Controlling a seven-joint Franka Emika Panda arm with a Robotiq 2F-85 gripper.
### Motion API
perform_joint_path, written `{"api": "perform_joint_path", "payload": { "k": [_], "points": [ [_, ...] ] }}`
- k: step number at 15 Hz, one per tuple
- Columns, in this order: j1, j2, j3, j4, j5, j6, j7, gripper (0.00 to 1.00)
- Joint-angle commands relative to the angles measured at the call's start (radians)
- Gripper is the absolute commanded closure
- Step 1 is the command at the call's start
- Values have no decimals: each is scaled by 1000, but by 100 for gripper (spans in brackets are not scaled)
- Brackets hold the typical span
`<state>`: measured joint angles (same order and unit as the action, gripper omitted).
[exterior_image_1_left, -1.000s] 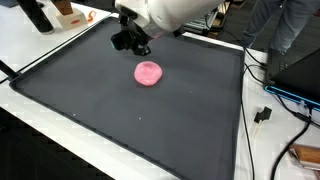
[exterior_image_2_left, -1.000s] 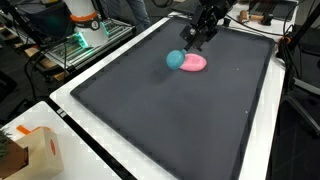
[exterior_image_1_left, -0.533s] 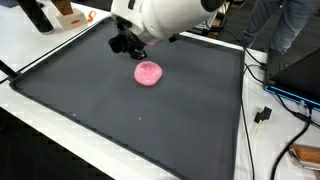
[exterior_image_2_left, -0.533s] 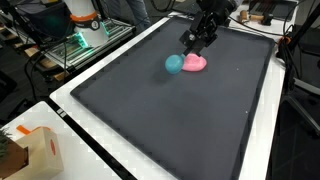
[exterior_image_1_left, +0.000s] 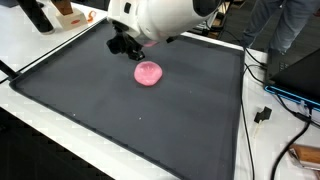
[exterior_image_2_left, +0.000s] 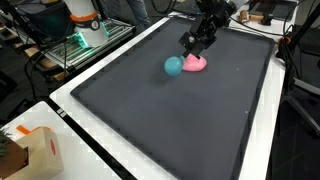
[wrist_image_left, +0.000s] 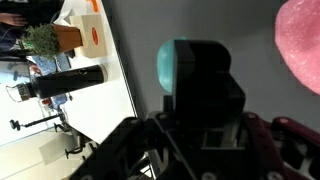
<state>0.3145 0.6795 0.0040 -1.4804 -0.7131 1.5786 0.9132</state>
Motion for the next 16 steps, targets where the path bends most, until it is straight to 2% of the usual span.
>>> {"api": "perform_joint_path", "payload": {
  "k": [1,10,16],
  "points": [
    [-10,7,-1,22,4,-10,-56,75],
    [-44,-31,9,31,68,4,-207,75],
    [-70,-67,4,41,168,18,-329,75]
  ]
}}
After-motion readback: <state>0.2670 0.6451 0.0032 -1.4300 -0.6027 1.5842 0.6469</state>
